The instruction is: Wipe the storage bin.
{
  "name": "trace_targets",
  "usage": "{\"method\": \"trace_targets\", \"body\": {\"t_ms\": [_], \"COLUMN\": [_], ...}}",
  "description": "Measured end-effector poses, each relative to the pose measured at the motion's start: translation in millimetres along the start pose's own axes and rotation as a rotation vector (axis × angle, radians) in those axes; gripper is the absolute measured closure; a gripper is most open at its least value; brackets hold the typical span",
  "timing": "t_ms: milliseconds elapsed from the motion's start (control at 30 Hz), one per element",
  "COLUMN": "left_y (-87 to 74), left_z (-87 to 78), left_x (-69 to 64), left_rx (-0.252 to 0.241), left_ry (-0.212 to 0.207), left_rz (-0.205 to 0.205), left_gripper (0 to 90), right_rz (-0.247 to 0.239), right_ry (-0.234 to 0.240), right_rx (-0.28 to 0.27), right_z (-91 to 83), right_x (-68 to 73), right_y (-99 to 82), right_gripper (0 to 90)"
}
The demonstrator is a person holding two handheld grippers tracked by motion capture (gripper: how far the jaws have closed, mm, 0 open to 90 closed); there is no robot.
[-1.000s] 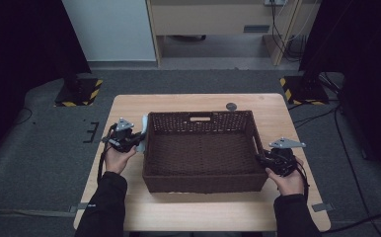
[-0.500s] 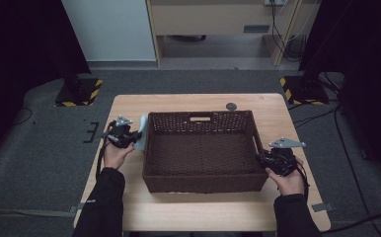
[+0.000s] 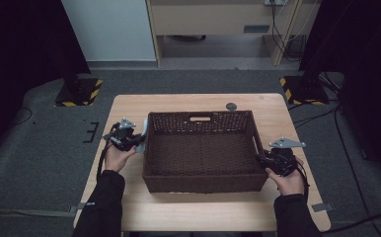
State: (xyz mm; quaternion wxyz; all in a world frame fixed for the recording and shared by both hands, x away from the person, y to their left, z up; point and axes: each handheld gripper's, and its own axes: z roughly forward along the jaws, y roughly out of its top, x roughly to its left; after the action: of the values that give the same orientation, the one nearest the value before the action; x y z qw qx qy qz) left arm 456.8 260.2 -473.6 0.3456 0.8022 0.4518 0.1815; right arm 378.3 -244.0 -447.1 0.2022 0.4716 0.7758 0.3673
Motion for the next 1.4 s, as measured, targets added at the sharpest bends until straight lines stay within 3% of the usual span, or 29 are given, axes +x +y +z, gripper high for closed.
{"method": "trace_targets", "body": {"t_ms": [100,200,333,600,767,867,1000,1133,1300,1400], "left_y": [-12.9,-17.1,-12.4,-4.1,-12.7,-25.1,-29.2,-24.4,-12.6,-8.6], "left_z": [10.3,12.3,-5.1,-46.4,-44.0,-31.5,-24.0,-31.3,-53.9,-59.2], "left_x": [-1.7,-0.9,2.0,-9.8,-13.2,-16.6,-18.1,-18.1,-18.9,-22.2], "left_rx": [0.026,0.052,-0.013,-0.102,-0.071,-0.002,0.010,-0.023,-0.123,-0.137], "left_ry": [-0.031,-0.026,-0.044,-0.069,-0.072,-0.070,-0.088,-0.091,-0.114,-0.113], "left_rz": [-0.019,-0.012,-0.031,0.043,0.044,0.059,0.043,0.044,0.036,0.055], "left_gripper": [84.0,84.0,84.0,84.0,84.0,84.0,83.9,84.0,84.0,84.0], "right_rz": [-0.002,0.004,0.006,-0.003,-0.004,0.000,0.004,-0.007,0.002,0.009], "right_ry": [-0.002,-0.005,-0.009,-0.015,-0.030,-0.041,-0.054,-0.069,-0.082,-0.100], "right_rx": [-0.005,-0.003,-0.002,0.004,0.016,0.021,0.020,0.025,0.026,0.028], "right_z": [0.3,0.2,0.0,-0.2,-0.4,-0.7,-0.8,-1.1,-1.2,-1.0], "right_x": [-0.2,0.3,1.0,1.4,2.9,4.3,6.2,7.4,8.6,8.2], "right_y": [-0.3,-0.2,0.0,0.1,0.3,0.8,1.1,1.7,2.4,2.7], "right_gripper": [66.0,66.9,67.3,67.8,69.3,70.1,70.9,71.6,72.2,72.3]}}
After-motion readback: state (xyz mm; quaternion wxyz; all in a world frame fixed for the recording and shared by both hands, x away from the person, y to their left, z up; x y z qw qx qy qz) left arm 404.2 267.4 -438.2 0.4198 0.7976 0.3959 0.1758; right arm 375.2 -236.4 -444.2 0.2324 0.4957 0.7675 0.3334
